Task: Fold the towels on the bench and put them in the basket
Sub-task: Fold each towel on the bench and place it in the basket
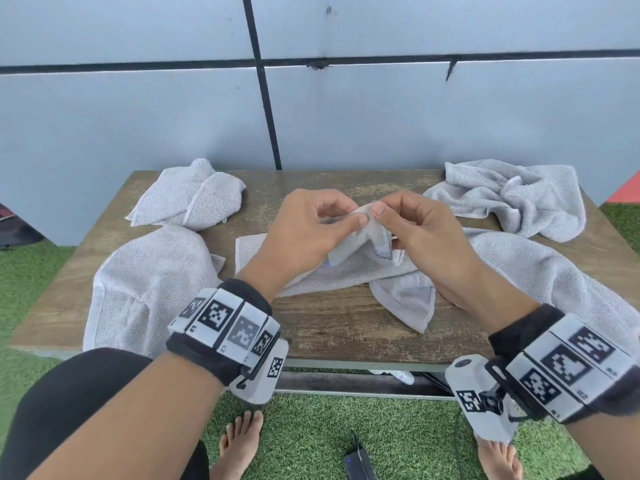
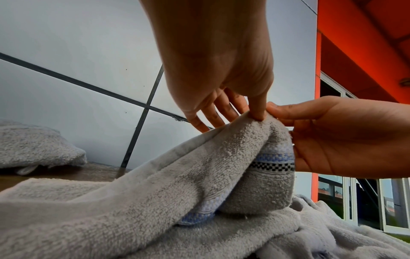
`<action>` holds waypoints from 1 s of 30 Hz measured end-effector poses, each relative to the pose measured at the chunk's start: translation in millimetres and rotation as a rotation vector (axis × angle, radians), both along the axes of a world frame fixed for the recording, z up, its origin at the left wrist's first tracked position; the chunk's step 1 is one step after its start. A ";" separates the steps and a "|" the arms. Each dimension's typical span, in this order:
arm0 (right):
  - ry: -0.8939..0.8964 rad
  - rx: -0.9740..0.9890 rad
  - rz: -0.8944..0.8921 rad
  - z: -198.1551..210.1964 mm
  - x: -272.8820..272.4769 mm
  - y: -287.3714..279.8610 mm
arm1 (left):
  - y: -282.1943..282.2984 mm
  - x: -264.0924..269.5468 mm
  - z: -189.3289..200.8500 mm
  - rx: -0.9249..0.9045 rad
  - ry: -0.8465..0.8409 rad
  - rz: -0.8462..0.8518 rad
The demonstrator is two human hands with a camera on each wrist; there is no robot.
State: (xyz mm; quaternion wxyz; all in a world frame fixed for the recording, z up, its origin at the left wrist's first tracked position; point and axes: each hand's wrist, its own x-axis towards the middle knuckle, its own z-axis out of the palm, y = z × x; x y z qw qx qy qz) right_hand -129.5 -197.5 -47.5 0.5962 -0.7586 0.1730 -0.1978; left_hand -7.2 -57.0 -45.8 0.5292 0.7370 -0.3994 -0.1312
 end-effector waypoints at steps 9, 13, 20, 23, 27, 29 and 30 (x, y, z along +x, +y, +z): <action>-0.004 -0.004 -0.006 -1.6 -0.9 0.4 | -0.2 -0.7 -2.7 -0.006 0.012 -0.007; -0.023 0.007 -0.020 -1.5 -1.7 0.4 | -0.4 0.2 -3.5 -0.006 0.007 -0.018; -0.035 -0.001 -0.003 -0.9 -1.8 0.1 | 0.1 1.1 -3.4 0.001 0.020 -0.024; -0.034 0.018 -0.010 -1.4 -1.3 -0.4 | 0.6 1.4 -3.3 0.014 0.017 -0.036; -0.041 0.017 -0.027 -1.5 -1.0 -1.9 | 2.4 2.8 -1.0 0.110 0.014 -0.086; -0.060 0.011 -0.029 0.6 -1.3 -3.9 | 4.0 5.4 -1.9 0.158 -0.010 -0.099; -0.077 0.016 -0.035 2.3 -2.0 -5.5 | 5.0 7.1 -3.2 0.173 -0.027 -0.103</action>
